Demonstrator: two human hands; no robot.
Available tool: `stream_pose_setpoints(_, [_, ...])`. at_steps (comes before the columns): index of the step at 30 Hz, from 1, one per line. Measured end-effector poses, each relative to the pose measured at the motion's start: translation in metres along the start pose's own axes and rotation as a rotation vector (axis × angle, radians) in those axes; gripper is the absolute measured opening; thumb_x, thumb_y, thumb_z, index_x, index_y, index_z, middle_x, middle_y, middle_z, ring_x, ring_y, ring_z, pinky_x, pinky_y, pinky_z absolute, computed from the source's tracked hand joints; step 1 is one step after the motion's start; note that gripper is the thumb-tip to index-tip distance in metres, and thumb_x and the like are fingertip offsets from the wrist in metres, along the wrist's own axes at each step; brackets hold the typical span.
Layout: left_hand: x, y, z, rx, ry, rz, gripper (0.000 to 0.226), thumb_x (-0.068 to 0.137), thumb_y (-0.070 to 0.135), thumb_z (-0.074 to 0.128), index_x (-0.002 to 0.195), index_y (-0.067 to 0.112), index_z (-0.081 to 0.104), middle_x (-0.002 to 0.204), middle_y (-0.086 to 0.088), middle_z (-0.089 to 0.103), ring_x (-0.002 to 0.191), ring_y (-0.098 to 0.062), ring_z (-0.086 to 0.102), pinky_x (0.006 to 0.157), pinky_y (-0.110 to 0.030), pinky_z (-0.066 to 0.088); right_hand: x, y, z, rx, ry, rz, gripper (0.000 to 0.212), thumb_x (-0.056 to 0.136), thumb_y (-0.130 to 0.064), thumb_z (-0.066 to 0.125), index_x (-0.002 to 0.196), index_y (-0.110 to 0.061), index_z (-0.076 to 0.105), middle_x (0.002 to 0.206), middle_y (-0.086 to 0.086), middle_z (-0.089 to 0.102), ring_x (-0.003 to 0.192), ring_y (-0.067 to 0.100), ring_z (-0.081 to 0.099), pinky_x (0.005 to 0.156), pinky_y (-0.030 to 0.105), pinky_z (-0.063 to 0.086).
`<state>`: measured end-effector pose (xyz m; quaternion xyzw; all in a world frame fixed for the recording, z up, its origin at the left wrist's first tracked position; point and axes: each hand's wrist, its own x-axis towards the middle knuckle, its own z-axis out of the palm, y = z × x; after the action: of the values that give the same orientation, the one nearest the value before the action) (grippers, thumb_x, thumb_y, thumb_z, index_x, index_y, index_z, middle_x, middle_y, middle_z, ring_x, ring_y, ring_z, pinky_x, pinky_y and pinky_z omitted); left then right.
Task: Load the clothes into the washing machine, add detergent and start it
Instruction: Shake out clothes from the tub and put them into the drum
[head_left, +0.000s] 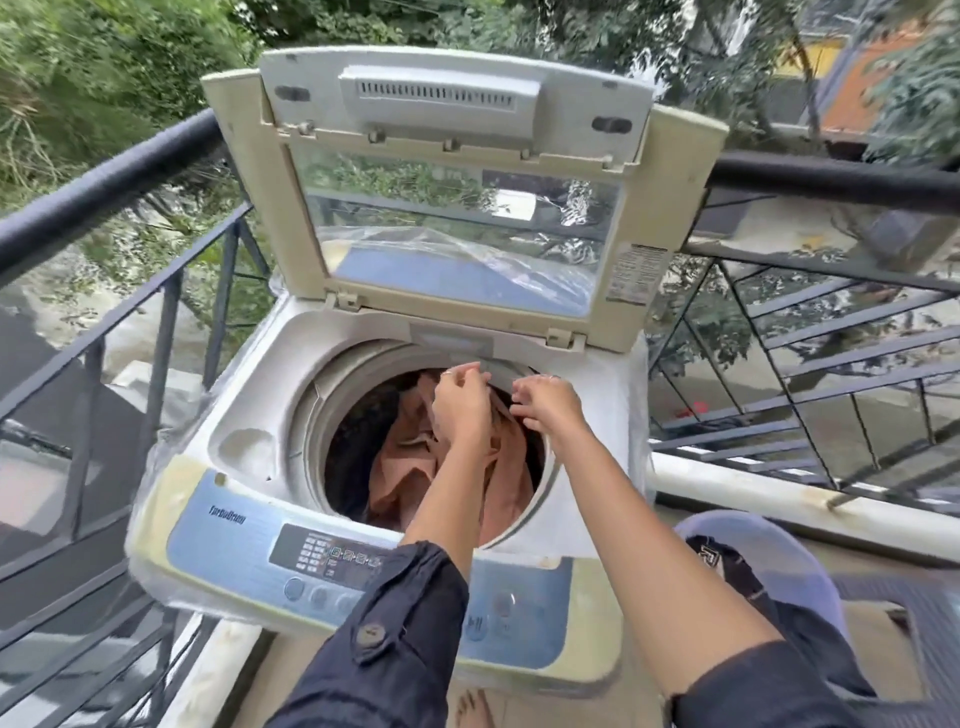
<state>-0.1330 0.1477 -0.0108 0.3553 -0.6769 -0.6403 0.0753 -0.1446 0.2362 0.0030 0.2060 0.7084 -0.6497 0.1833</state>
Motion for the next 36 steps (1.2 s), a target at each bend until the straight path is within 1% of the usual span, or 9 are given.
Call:
stream_pose_setpoints(4, [-0.019, 0.001, 0.042, -0.061, -0.050, 0.007, 0.020, 0.078, 0.030, 0.043, 0.072, 0.026, 0.062, 0.086, 0.001, 0.075, 0.092, -0.024, 0.070, 0.092, -0.039, 0.051, 0.008, -0.001, -0.045, 0.019, 0.048, -0.055, 0.017, 0.086, -0.013, 0.051, 0.073, -0.021, 0.060, 0.070, -0.001, 0.061, 0.060, 0.014, 0.059, 0.060, 0.024, 0.043])
stream_pose_setpoints(8, [-0.055, 0.008, 0.094, -0.093, -0.080, 0.015, 0.026, 0.086, 0.021, 0.044, 0.066, 0.025, 0.059, 0.074, 0.001, 0.070, 0.079, -0.025, 0.071, 0.085, -0.035, 0.054, 0.015, 0.002, -0.101, 0.075, 0.092, -0.091, 0.025, 0.091, -0.011, 0.045, 0.071, -0.021, 0.054, 0.068, -0.001, 0.057, 0.059, 0.011, 0.056, 0.054, 0.021, 0.036])
stream_pose_setpoints(14, [-0.112, -0.008, 0.178, -0.043, -0.192, 0.042, 0.023, 0.090, 0.019, 0.044, 0.084, 0.020, 0.066, 0.083, -0.003, 0.073, 0.077, -0.023, 0.069, 0.077, -0.033, 0.053, 0.017, 0.020, -0.212, 0.150, 0.178, -0.129, 0.027, 0.093, -0.010, 0.045, 0.070, -0.019, 0.055, 0.068, 0.001, 0.058, 0.059, 0.011, 0.055, 0.050, 0.017, 0.043])
stream_pose_setpoints(17, [-0.145, -0.021, 0.223, -0.075, -0.263, 0.030, 0.022, 0.092, 0.010, 0.042, 0.092, 0.011, 0.065, 0.075, -0.001, 0.066, 0.063, -0.014, 0.061, 0.061, -0.025, 0.051, 0.019, 0.035, -0.268, 0.129, 0.234, -0.132, 0.025, 0.091, -0.013, 0.048, 0.068, -0.021, 0.055, 0.067, 0.000, 0.060, 0.061, 0.014, 0.057, 0.056, 0.023, 0.041])
stream_pose_setpoints(21, [-0.188, -0.051, 0.289, -0.038, -0.331, -0.003, 0.019, 0.090, 0.010, 0.046, 0.083, 0.014, 0.063, 0.086, -0.012, 0.071, 0.076, -0.026, 0.067, 0.080, -0.037, 0.054, 0.026, 0.064, -0.341, 0.061, 0.313, -0.070, 0.020, 0.084, -0.019, 0.054, 0.064, -0.022, 0.057, 0.062, -0.004, 0.063, 0.075, 0.029, 0.065, 0.074, 0.040, 0.049])
stream_pose_setpoints(24, [-0.209, -0.073, 0.327, 0.034, -0.372, -0.010, 0.019, 0.090, 0.014, 0.048, 0.089, 0.012, 0.066, 0.087, -0.008, 0.071, 0.084, -0.024, 0.067, 0.086, -0.036, 0.052, 0.033, 0.085, -0.383, 0.048, 0.351, -0.023, 0.020, 0.083, -0.021, 0.055, 0.063, -0.022, 0.058, 0.062, -0.005, 0.063, 0.090, 0.034, 0.067, 0.090, 0.046, 0.050])
stream_pose_setpoints(29, [-0.224, -0.117, 0.370, 0.170, -0.428, 0.011, 0.020, 0.084, 0.022, 0.049, 0.091, 0.017, 0.067, 0.095, -0.008, 0.074, 0.098, -0.025, 0.066, 0.095, -0.042, 0.050, 0.040, 0.123, -0.439, 0.049, 0.471, 0.067, 0.025, 0.083, -0.020, 0.055, 0.058, -0.021, 0.055, 0.064, -0.002, 0.063, 0.088, 0.031, 0.067, 0.088, 0.042, 0.050])
stream_pose_setpoints(33, [-0.219, -0.163, 0.394, 0.298, -0.462, -0.031, 0.021, 0.083, 0.024, 0.050, 0.093, 0.017, 0.067, 0.103, -0.010, 0.072, 0.104, -0.027, 0.064, 0.096, -0.039, 0.048, 0.059, 0.169, -0.467, 0.074, 0.529, 0.143, 0.024, 0.085, -0.017, 0.054, 0.060, -0.018, 0.055, 0.083, 0.014, 0.068, 0.087, 0.032, 0.064, 0.086, 0.041, 0.050])
stream_pose_setpoints(36, [-0.205, -0.207, 0.417, 0.412, -0.460, -0.036, 0.025, 0.091, 0.021, 0.049, 0.104, 0.011, 0.067, 0.108, -0.011, 0.070, 0.107, -0.026, 0.061, 0.093, -0.033, 0.044, 0.092, 0.219, -0.480, 0.097, 0.540, 0.180, 0.019, 0.085, -0.015, 0.053, 0.067, -0.015, 0.059, 0.069, 0.004, 0.060, 0.077, 0.025, 0.058, 0.080, 0.041, 0.050])
